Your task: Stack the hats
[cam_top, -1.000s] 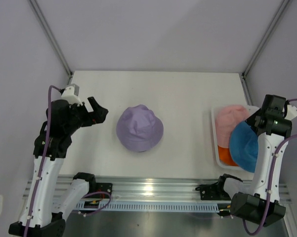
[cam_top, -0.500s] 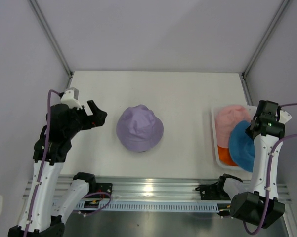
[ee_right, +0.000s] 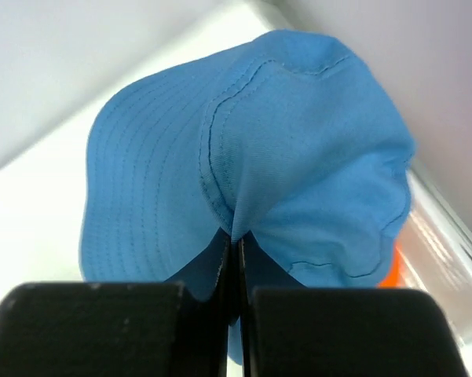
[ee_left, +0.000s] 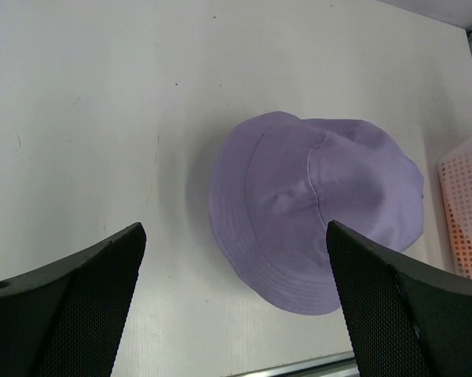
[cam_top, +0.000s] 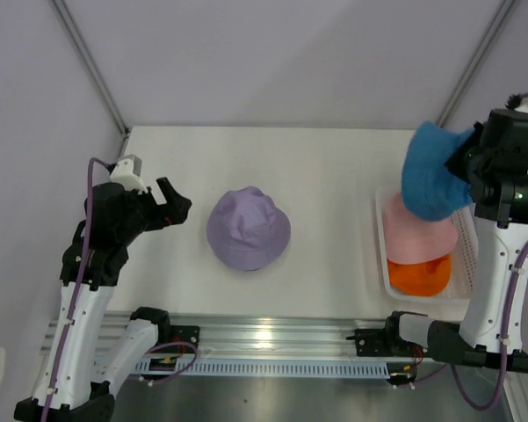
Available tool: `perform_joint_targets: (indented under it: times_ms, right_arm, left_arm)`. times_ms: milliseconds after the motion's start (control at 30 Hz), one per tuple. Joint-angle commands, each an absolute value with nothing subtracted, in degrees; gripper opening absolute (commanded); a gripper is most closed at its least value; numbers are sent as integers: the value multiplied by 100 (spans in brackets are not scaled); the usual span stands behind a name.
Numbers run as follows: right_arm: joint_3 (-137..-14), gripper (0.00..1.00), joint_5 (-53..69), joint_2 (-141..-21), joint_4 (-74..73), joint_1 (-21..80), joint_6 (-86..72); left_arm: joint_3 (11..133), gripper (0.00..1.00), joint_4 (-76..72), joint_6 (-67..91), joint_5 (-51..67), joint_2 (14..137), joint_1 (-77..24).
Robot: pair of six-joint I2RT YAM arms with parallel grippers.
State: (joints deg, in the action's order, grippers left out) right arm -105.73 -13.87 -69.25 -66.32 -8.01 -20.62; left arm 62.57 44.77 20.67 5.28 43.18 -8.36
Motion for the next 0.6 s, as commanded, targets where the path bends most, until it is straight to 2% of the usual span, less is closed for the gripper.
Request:
perform_joint_targets:
  times_ms: [0, 33, 133, 233, 267, 367, 567]
  right_arm:
    - [-11433, 0, -913, -7540, -7242, 312, -1811]
    - [-11495, 0, -984, -7637, -7216, 1108, -1776]
    - [-11225, 0, -1090, -7909, -6795, 2402, -1556]
    - [-11162, 0, -1151, -8340, -6399, 3223, -1021]
    - [-11223, 0, -1247, -8584, -6242, 3826, -802]
    - [-11661, 0, -1836, -9025, -6074, 4830, -28]
    - [-12717, 0, -2057, -9817, -5627, 5203, 579]
  left_arm:
    - [6223, 99, 4360, 2162, 677, 4368, -879]
    - [6188, 100, 4351, 2171, 677, 4368, -879]
    - [6126, 99, 4342, 2162, 519, 4359, -870]
    - [6161, 100, 4386, 2127, 299, 4368, -870]
    - [6179, 100, 4394, 2144, 255, 4359, -870]
    - [6179, 99, 4447, 2258, 202, 4342, -870]
    - [5907, 99, 4552, 2522, 220, 4140, -870]
